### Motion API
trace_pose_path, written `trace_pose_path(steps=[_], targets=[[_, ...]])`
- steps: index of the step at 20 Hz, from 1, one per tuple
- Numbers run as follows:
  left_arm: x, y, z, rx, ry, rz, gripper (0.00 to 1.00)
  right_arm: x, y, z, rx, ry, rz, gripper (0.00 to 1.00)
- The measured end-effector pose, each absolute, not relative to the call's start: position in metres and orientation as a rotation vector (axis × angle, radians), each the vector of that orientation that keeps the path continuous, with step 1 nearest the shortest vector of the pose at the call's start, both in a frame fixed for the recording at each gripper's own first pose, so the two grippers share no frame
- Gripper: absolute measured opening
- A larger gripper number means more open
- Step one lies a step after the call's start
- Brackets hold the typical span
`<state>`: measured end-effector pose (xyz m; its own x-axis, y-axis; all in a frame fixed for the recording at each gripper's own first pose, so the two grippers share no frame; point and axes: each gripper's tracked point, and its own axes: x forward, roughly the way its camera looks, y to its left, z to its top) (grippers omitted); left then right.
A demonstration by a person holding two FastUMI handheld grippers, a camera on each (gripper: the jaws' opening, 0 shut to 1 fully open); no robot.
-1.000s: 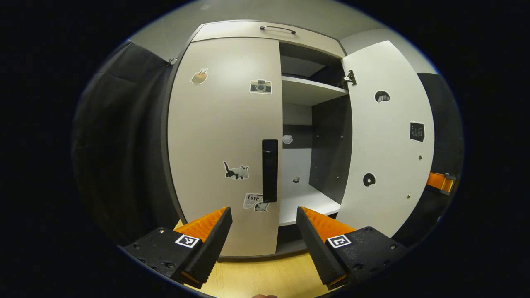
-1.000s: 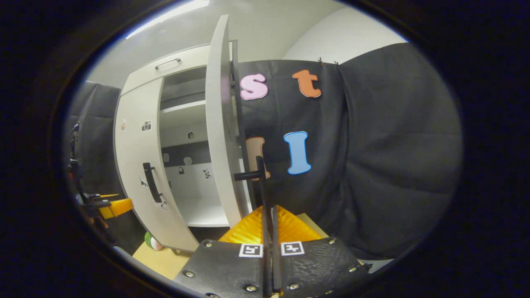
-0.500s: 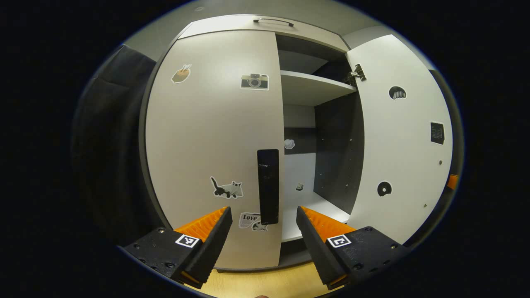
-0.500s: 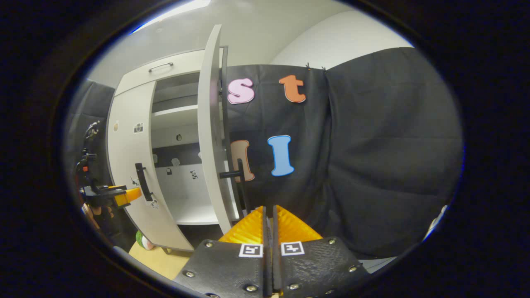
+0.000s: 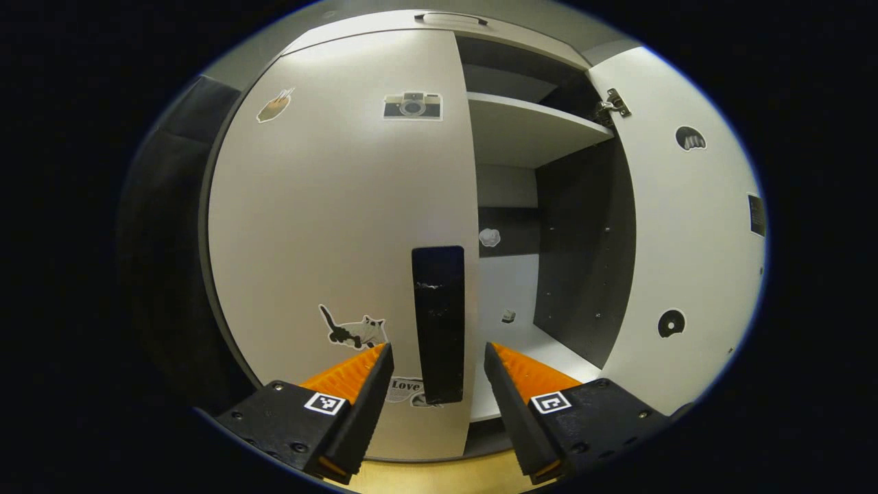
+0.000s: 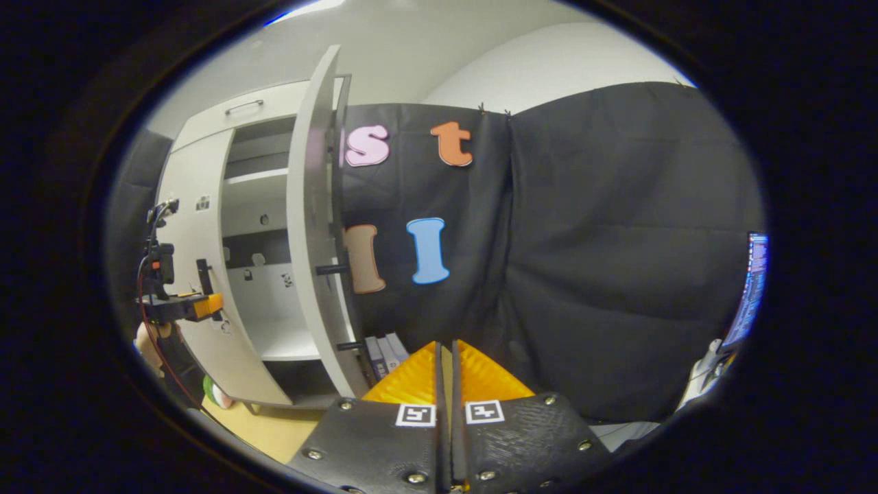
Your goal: Open the right door of the double-door shoe cabinet with the right hand, and open the left door with the left hand.
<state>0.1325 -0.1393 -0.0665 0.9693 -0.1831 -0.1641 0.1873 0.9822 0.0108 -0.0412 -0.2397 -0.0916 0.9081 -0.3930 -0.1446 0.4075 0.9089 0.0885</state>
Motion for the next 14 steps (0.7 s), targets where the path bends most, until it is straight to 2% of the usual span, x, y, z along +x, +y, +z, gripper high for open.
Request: trace_pose_path(steps=[6,7,8,10,12,14], targets=[[0.144,-0.143,-0.064,0.026,0.138,-0.159,0.75,-0.042,-0.243,-0.1,0.134,0.152,-0.423,0.02],[0.145,-0.143,-0.063,0.03,0.135,-0.155,0.73,-0.041,-0.243,-0.102,0.131,0.156,-0.418,0.06],[0.146,-0.144,-0.064,0.032,0.133,-0.157,0.65,-0.039,-0.242,-0.102,0.123,0.159,-0.415,0.07],[0.149,-0.14,-0.065,0.046,0.138,-0.136,0.57,-0.037,-0.239,-0.103,0.104,0.166,-0.404,0.07],[0.15,-0.142,-0.063,0.037,0.133,-0.136,0.41,-0.035,-0.236,-0.103,0.086,0.172,-0.392,0.07],[0.149,-0.141,-0.065,0.044,0.137,-0.134,0.36,-0.033,-0.233,-0.103,0.08,0.177,-0.381,0.06]])
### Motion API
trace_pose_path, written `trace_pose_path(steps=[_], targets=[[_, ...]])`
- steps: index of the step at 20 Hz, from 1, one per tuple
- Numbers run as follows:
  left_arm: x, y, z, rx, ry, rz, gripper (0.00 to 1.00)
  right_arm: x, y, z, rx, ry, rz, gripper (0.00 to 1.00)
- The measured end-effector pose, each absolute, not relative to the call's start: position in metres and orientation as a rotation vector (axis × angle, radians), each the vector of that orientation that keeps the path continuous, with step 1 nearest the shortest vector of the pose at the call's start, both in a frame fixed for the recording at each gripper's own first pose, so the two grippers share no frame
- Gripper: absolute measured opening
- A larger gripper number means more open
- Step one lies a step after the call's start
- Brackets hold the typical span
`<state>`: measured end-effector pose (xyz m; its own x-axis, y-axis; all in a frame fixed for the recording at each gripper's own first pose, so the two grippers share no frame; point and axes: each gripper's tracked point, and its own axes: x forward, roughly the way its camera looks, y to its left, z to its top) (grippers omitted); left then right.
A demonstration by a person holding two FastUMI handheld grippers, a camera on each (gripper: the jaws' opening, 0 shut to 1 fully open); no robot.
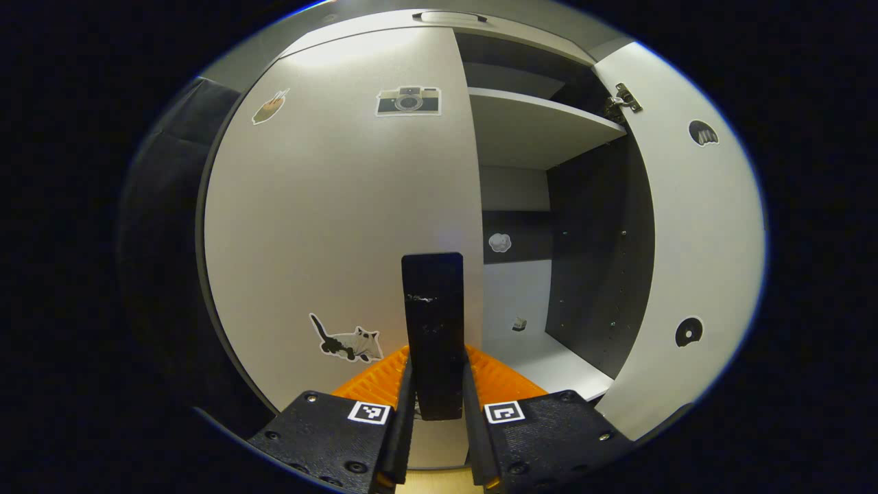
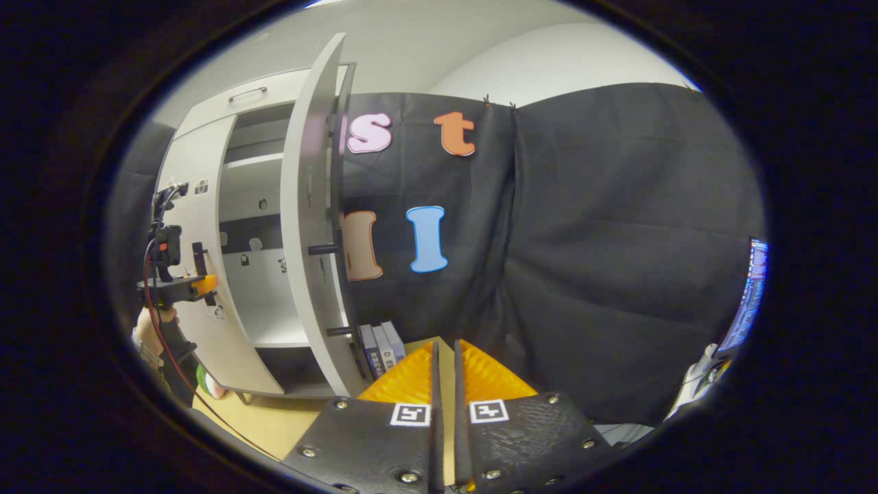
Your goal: Open the right door of the double-door shoe cabinet with the right hand, and open the left door with the left hand.
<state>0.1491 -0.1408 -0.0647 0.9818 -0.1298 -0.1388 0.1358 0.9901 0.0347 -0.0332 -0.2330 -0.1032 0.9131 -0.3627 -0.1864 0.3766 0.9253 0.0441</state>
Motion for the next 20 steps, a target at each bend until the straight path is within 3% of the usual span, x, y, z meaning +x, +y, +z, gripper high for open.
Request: trace_pose_path(steps=[9,20], targets=[[0.145,-0.14,-0.066,0.053,0.144,-0.167,0.22,-0.038,-0.215,-0.1,0.086,0.175,-0.32,0.07],[0.092,-0.122,-0.061,0.038,0.144,-0.23,0.22,-0.048,-0.181,-0.099,0.114,0.177,-0.239,0.07]])
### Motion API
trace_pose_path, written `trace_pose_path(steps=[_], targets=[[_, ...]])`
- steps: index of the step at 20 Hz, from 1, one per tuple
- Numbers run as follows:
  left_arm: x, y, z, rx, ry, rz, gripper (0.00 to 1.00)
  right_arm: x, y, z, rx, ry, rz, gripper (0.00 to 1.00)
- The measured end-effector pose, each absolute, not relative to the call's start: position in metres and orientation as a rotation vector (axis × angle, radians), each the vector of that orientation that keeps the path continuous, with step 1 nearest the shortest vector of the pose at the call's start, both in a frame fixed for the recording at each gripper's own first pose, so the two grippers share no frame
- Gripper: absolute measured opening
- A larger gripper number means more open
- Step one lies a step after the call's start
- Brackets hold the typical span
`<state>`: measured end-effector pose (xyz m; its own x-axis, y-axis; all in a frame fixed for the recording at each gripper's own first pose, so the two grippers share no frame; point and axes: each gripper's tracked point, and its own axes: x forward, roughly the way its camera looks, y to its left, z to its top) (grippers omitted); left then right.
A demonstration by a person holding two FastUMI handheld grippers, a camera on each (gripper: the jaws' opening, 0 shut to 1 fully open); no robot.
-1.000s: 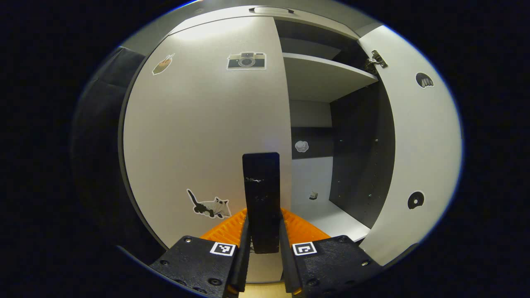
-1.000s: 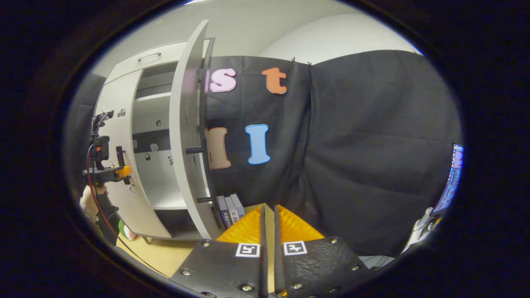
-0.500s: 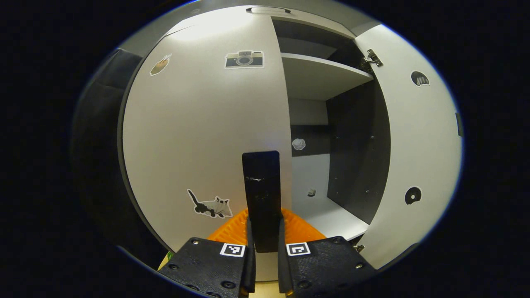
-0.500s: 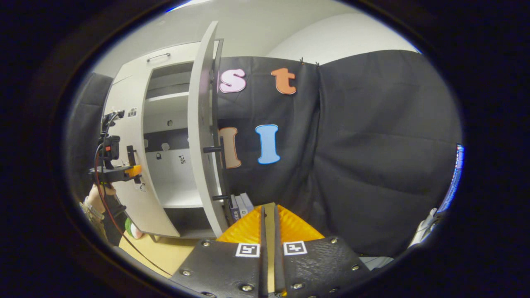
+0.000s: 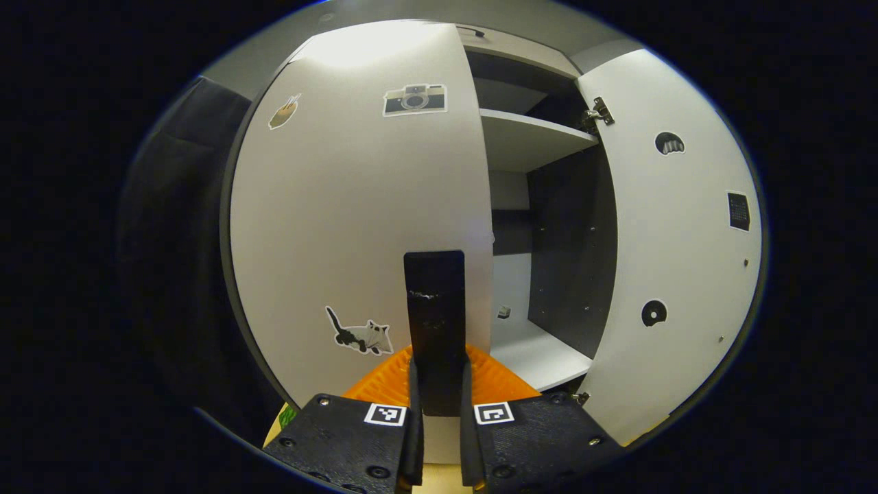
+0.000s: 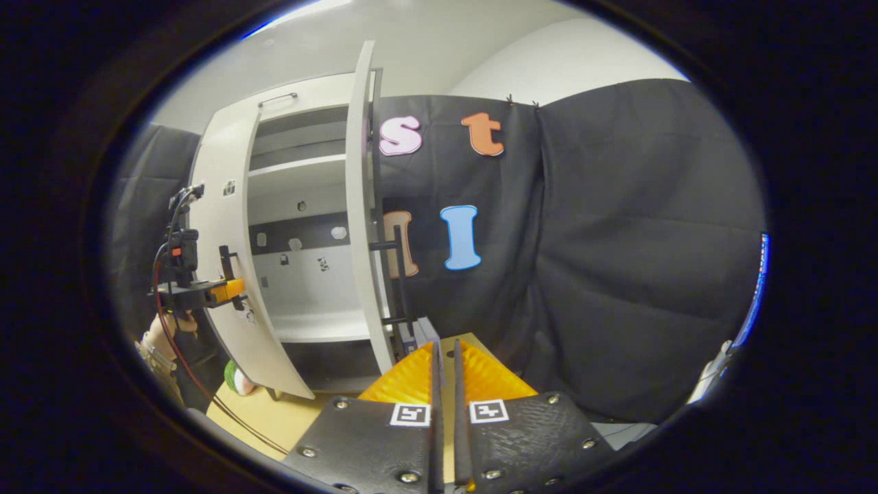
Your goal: Open the right door of the double-door shoe cabinet with the right hand, and open the left door with the left hand.
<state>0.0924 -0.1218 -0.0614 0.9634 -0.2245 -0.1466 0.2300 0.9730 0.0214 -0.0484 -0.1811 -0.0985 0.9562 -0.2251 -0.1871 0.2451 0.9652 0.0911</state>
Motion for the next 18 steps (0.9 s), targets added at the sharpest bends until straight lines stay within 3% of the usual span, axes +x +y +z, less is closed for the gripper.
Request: trace_pose_path(steps=[18], targets=[[0.031,-0.074,-0.06,0.008,0.124,-0.266,0.22,-0.006,-0.092,-0.106,0.136,0.196,0.014,0.06]])
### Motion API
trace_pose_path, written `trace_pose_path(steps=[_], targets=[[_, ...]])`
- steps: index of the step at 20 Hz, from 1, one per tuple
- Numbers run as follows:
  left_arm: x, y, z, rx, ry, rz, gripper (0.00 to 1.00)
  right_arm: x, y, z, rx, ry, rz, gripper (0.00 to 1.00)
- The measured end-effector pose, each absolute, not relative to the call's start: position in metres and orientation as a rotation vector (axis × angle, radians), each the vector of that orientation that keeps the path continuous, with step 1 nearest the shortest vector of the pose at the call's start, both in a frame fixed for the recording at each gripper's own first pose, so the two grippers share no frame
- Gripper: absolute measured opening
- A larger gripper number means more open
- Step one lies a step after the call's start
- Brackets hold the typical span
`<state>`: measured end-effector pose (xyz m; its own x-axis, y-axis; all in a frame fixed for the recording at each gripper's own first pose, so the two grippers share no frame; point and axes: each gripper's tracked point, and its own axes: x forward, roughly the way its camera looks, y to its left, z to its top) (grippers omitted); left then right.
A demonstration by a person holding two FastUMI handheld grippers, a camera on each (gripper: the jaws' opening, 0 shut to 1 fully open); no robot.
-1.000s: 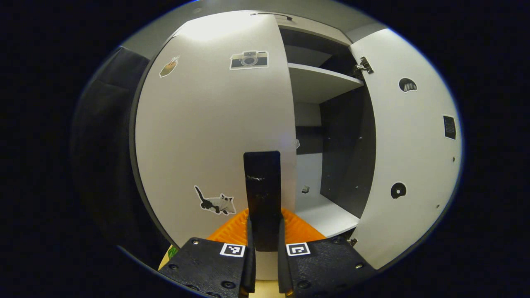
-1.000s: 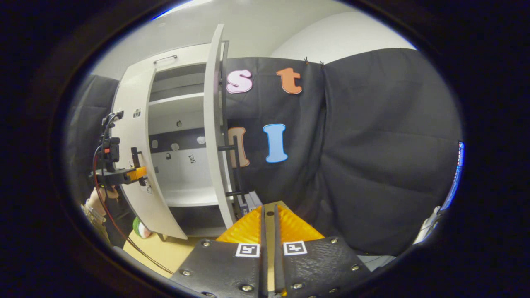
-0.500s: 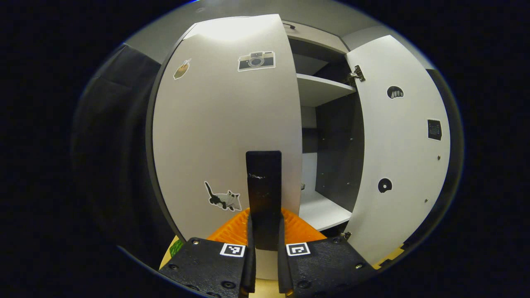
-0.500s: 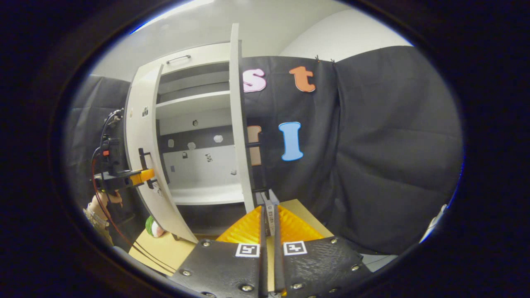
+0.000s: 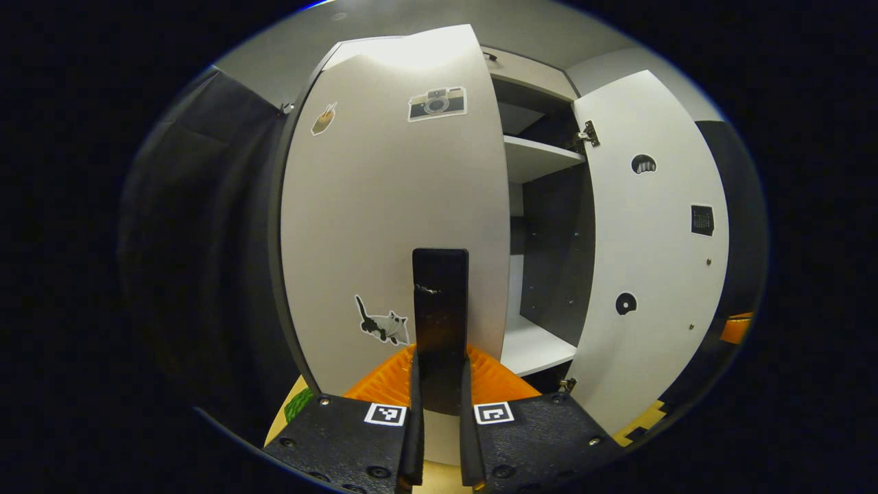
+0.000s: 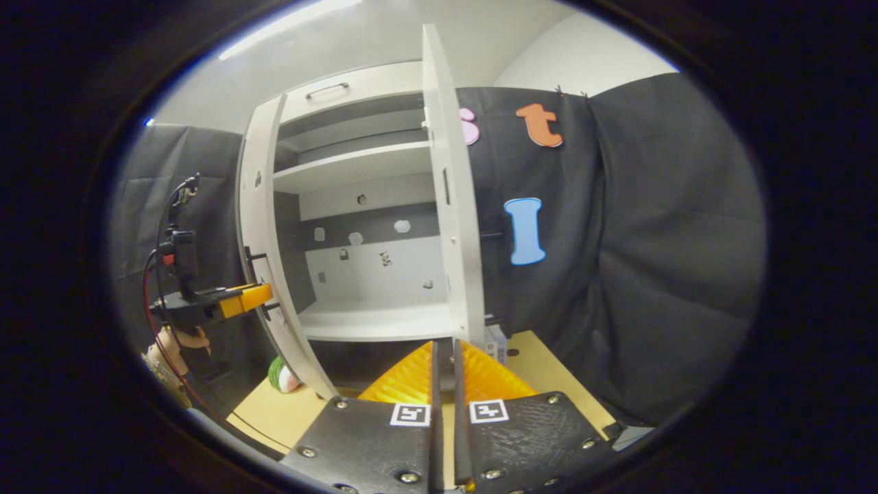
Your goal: Open the right door of the double-door shoe cabinet with the right hand, and open the left door with the left hand.
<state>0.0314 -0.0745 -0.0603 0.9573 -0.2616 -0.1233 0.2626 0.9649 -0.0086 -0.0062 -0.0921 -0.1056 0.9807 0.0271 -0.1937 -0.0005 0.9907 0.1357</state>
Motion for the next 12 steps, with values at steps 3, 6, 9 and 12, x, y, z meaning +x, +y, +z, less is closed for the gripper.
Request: trace_pose_path(steps=[3,6,9,12], targets=[[0.027,-0.069,-0.06,0.001,0.124,-0.27,0.22,0.006,-0.072,-0.108,0.143,0.207,0.071,0.07],[0.017,-0.06,-0.061,-0.006,0.123,-0.267,0.22,0.022,-0.051,-0.111,0.146,0.22,0.129,0.07],[0.005,-0.048,-0.062,-0.01,0.123,-0.25,0.22,0.035,-0.029,-0.111,0.142,0.224,0.187,0.07],[0.001,-0.037,-0.062,-0.012,0.128,-0.229,0.22,0.042,-0.01,-0.113,0.119,0.225,0.23,0.07]])
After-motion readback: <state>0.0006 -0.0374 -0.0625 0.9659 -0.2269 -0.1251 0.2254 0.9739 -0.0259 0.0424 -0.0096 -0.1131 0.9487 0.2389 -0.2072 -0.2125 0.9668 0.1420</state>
